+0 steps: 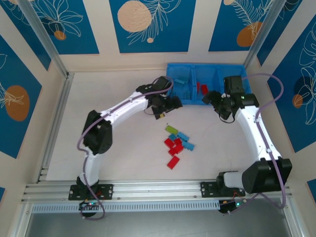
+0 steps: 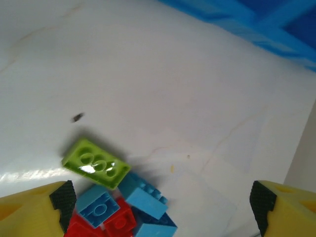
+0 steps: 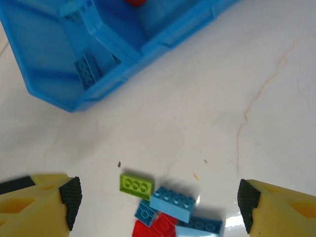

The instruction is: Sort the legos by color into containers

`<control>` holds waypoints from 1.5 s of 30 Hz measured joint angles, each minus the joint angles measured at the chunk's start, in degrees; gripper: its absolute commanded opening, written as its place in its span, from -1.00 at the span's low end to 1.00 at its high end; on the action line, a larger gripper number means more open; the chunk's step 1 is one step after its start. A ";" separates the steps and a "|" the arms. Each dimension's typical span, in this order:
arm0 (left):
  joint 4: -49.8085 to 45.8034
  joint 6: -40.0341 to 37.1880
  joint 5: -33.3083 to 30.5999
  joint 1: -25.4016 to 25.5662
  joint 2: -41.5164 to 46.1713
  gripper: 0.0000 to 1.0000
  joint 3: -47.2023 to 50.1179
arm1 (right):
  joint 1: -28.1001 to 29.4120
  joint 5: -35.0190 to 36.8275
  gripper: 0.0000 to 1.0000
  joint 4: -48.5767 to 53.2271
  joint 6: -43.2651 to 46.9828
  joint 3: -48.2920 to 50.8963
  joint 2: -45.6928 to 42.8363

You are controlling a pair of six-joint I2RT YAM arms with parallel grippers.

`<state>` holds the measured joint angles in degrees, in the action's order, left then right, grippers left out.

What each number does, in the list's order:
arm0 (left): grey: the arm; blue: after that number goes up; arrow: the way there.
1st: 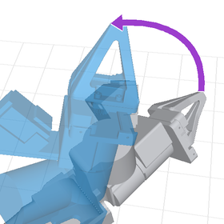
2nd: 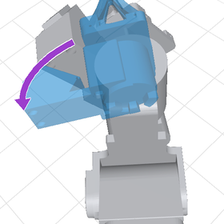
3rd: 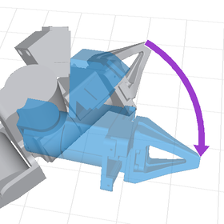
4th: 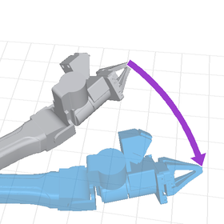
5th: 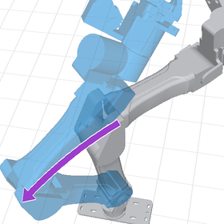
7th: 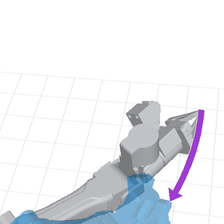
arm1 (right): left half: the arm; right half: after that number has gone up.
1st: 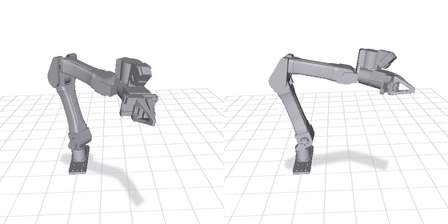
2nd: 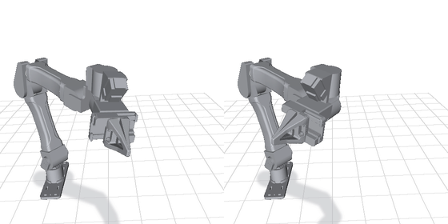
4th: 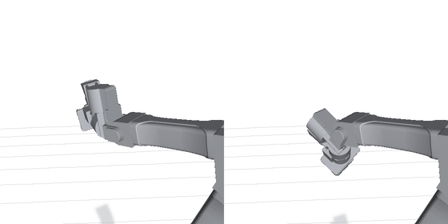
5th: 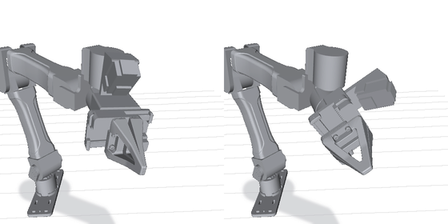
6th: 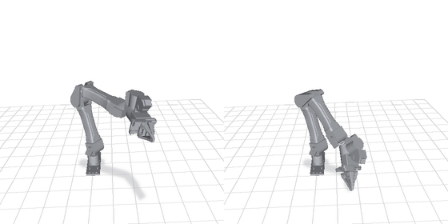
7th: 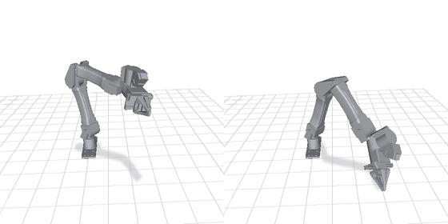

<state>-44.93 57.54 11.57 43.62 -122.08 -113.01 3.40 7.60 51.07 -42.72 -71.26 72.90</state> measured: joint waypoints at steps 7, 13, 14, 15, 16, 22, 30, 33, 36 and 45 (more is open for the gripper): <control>-7.76 -15.78 -1.44 4.37 -0.35 0.75 2.10 | -0.31 1.03 0.70 2.71 1.07 3.87 -4.07; -9.18 -24.15 -0.59 6.23 3.10 0.57 15.61 | -0.42 1.40 0.70 3.74 2.34 4.57 -5.27; -9.11 -24.76 -0.59 6.29 3.10 0.51 16.48 | -0.42 1.40 0.70 3.74 2.40 4.57 -5.27; -8.92 -25.42 -0.59 6.29 3.10 0.45 17.38 | -0.42 1.42 0.70 3.80 2.56 4.55 -5.22; -8.83 -26.05 -0.55 6.29 3.10 0.43 17.97 | -0.42 1.40 0.70 3.87 2.75 4.55 -5.20; -6.71 -27.34 1.70 6.29 2.73 0.37 17.75 | -0.42 1.40 0.70 3.91 2.97 4.57 -5.18; -6.99 -29.88 4.98 6.29 -1.68 0.24 16.17 | -0.42 1.40 0.70 4.13 2.95 5.03 -5.20; -7.02 -30.75 4.96 6.29 -1.90 0.19 16.22 | -0.42 1.40 0.70 4.35 2.93 5.57 -5.20; -7.02 -31.41 4.94 6.29 -2.05 0.11 16.22 | -0.42 1.40 0.70 4.28 2.91 5.62 -5.20; -6.51 -32.68 5.40 6.29 -3.17 -0.08 16.20 | -0.42 1.40 0.70 4.31 2.91 5.62 -5.20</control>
<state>-51.44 24.86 16.97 49.91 -125.25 -96.82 2.98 8.99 55.37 -39.81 -65.65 67.70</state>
